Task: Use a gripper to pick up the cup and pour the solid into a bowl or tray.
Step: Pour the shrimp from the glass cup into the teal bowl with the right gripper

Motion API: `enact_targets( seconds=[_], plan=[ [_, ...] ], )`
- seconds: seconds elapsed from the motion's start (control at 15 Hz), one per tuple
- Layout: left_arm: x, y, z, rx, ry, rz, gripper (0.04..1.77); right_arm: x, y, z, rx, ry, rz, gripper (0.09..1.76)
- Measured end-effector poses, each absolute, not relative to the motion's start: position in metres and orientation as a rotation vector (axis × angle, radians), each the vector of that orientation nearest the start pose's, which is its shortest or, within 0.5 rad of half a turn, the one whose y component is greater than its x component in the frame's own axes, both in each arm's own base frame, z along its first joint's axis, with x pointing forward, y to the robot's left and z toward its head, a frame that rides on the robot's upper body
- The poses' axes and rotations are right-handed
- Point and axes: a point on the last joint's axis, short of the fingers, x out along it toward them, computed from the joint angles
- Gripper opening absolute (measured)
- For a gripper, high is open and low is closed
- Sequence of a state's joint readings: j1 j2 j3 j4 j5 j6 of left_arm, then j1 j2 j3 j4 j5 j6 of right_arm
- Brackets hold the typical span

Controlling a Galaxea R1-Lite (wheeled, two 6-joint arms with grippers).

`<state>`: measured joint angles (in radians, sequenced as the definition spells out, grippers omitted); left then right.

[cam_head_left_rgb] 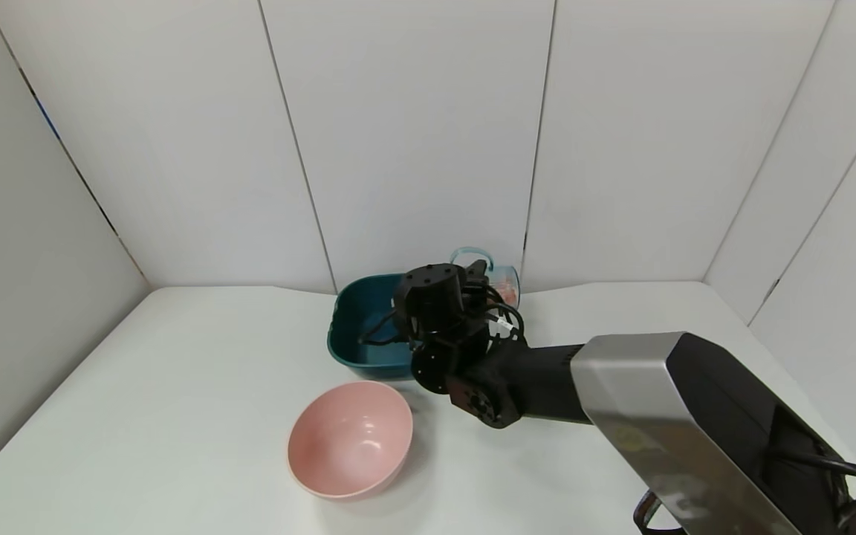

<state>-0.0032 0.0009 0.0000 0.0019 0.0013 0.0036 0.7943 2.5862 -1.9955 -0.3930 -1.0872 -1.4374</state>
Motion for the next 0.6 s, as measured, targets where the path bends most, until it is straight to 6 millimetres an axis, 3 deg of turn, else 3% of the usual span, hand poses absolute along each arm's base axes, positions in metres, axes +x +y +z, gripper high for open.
enact_targets(
  seconds=[0.6],
  plan=[
    [-0.023, 0.0, 0.075, 0.005, 0.004, -0.002, 1.72, 0.373, 0.375, 0.104, -1.691, 0.35, -0.179, 1.32]
  ],
)
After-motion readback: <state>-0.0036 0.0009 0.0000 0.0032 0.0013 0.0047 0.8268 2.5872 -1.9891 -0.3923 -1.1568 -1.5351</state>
